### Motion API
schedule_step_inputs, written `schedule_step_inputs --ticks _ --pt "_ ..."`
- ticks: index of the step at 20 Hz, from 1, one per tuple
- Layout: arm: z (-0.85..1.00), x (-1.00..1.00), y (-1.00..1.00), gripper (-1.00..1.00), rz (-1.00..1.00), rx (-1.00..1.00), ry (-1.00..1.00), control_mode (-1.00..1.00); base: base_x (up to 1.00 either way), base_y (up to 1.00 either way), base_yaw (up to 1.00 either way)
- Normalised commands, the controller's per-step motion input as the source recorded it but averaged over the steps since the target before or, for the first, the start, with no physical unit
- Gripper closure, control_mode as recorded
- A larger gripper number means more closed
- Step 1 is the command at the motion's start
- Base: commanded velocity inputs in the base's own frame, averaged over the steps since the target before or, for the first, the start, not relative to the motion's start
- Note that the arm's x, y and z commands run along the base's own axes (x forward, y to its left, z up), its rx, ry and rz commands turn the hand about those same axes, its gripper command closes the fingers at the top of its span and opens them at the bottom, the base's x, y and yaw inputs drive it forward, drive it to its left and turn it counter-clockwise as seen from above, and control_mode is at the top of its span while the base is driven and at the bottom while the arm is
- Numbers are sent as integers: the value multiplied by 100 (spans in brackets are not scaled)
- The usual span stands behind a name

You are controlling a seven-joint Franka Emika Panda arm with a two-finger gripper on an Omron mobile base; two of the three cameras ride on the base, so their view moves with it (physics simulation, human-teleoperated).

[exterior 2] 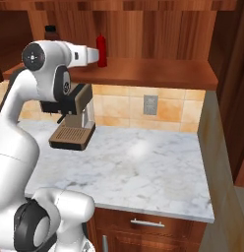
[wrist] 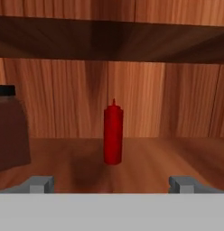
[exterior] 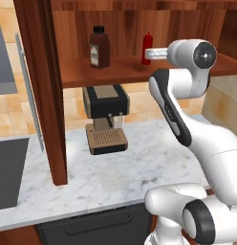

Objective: Collect the paprika, ketchup, and shaker from the cabinet and place them next to the stove.

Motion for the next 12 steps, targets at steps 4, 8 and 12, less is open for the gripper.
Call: schedule_step_inputs --ticks 4,8,12 --pt "19 59 0 -100 0 2 0 -100 0 0 0" --pt "4 61 0 -100 0 0 0 -100 0 0 0" --pt "0 59 0 -100 0 0 3 -100 0 0 0"
